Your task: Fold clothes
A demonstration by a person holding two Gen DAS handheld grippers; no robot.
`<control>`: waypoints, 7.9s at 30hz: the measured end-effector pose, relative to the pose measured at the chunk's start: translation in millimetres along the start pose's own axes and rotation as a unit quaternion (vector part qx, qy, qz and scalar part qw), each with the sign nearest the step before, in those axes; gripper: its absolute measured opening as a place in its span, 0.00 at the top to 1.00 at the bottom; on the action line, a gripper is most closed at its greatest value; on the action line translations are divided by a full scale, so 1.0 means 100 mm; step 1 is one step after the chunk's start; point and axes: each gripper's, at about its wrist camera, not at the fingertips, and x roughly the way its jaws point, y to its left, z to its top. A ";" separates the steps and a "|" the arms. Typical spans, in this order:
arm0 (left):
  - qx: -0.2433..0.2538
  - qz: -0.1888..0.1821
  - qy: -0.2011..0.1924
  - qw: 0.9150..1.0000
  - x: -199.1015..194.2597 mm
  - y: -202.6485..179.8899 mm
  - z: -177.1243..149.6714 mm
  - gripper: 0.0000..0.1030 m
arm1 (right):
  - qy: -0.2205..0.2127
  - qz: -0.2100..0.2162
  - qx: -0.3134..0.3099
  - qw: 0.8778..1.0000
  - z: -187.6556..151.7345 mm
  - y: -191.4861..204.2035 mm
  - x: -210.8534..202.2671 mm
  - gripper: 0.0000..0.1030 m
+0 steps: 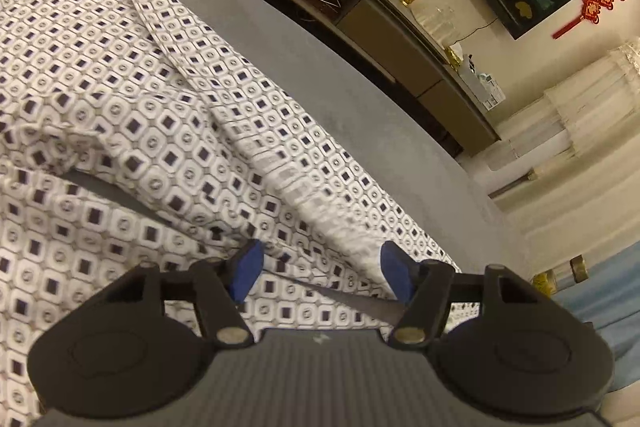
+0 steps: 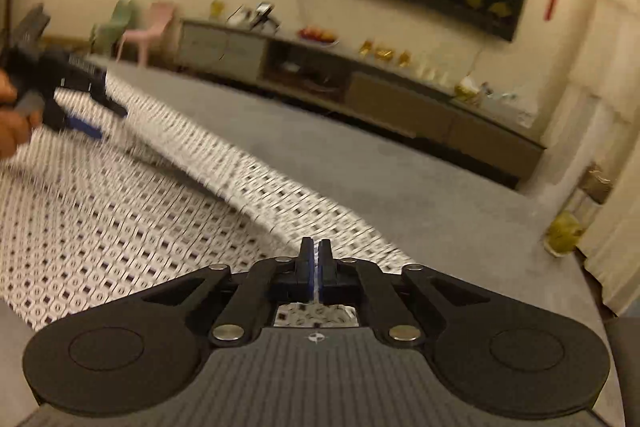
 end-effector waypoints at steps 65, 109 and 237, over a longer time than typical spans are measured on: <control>0.041 -0.074 -0.041 0.996 -0.50 -0.73 -1.01 1.00 | 0.141 0.129 0.554 0.810 -0.61 -0.84 0.75 0.81; 0.073 0.058 -0.140 0.986 -2.17 0.39 -0.88 0.78 | 0.090 -0.248 0.325 0.908 -0.66 -1.07 -0.39 0.72; -0.209 -0.089 -0.193 0.954 -2.71 2.43 0.17 0.97 | -0.078 0.259 -0.287 0.919 1.31 4.05 0.86 0.17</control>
